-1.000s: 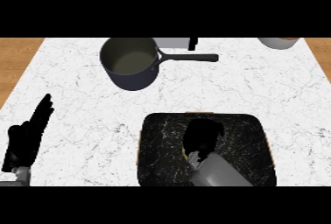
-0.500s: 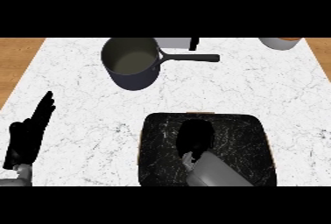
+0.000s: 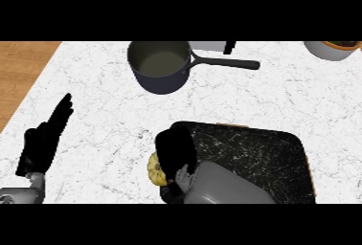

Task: Pick the squash from the tray and place it in the pot

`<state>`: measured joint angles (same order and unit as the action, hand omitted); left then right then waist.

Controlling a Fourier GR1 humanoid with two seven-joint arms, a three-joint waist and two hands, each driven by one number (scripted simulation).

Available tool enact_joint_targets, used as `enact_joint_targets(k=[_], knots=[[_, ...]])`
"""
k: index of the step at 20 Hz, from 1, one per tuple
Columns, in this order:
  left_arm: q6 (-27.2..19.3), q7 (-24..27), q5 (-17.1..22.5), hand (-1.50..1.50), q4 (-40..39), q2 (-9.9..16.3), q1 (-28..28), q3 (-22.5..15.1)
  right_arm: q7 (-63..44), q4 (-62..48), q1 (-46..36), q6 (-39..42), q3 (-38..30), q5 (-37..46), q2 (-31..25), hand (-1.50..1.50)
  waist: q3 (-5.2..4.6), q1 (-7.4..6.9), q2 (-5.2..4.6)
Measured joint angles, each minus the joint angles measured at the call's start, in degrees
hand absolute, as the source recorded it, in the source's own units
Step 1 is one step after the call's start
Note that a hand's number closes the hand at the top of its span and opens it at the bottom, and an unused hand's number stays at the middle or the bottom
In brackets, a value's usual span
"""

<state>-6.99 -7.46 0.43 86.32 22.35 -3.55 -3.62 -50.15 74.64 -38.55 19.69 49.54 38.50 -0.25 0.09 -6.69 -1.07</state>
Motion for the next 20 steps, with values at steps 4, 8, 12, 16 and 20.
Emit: enact_joint_targets(k=[4, 8, 12, 16, 20], knots=[[0.0, 0.5, -0.3, 0.00, -0.9, -0.3, 0.1, 0.0, -1.2, -0.4, -8.1, -7.8, 2.8, -0.7, 0.1, 1.50, -0.09, 0.28, 0.34], [-0.2, 0.5, -0.2, 0.00, -1.1, -0.1, 0.7, 0.8, -4.6, -0.1, -16.4, -14.7, 3.5, 2.4, 0.2, 1.50, -0.14, 1.03, 0.79], [0.1, 0.7, 0.0, 0.00, -1.7, 0.3, 0.4, 1.6, -8.3, -0.8, -23.4, -20.7, 3.9, 4.6, 0.1, 1.50, -0.18, 1.86, 0.90], [-0.1, 0.4, -0.3, 0.00, -1.4, 0.2, 0.7, 1.9, -9.1, -1.7, -27.9, -26.7, 1.9, 3.4, 0.0, 1.50, -0.18, 2.43, 0.88], [-0.7, -0.2, -0.8, 0.00, -1.1, -0.4, 0.6, 1.9, -8.2, -5.0, -31.6, -32.6, -0.2, 1.8, -0.1, 1.50, -0.18, 2.95, 0.79]])
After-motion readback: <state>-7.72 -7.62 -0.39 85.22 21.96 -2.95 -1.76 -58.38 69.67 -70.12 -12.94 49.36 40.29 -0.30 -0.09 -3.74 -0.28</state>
